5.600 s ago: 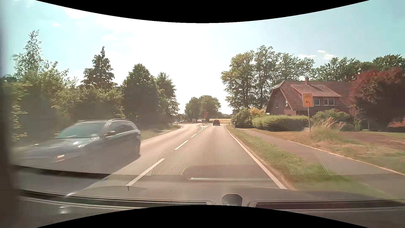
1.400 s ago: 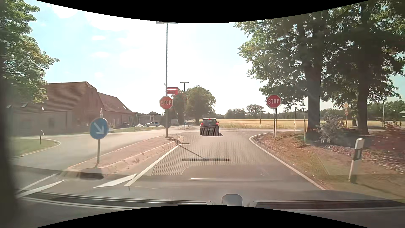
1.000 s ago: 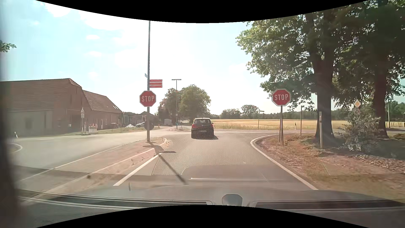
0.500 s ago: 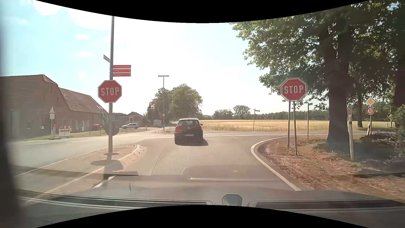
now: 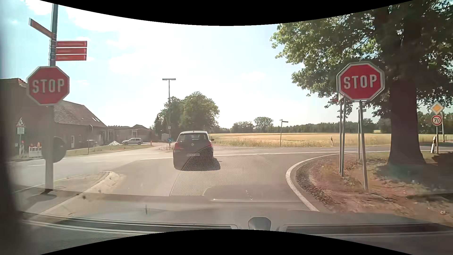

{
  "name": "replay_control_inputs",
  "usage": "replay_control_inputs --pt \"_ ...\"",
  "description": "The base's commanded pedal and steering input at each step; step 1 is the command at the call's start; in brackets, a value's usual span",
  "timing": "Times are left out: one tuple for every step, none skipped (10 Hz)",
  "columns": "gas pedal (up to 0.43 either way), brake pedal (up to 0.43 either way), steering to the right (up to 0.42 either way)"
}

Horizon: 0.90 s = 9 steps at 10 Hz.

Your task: Follow the waypoints while adhering to traffic rules and regulations

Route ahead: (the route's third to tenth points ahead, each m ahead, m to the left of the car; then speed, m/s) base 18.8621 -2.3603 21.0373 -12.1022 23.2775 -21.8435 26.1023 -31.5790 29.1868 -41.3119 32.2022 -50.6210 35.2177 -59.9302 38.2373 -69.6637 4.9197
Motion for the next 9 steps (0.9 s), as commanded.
replay_control_inputs --pt "0.0 0.006 0.047" --pt "0.0 0.006 0.047" --pt "0.0 0.006 0.048" --pt "0.0 0.006 0.051" --pt "0.0 0.006 0.055" --pt "0.0 0.006 0.063" --pt "0.0 0.006 0.07" --pt "0.0 0.006 0.074" --pt "0.0 0.006 0.077"
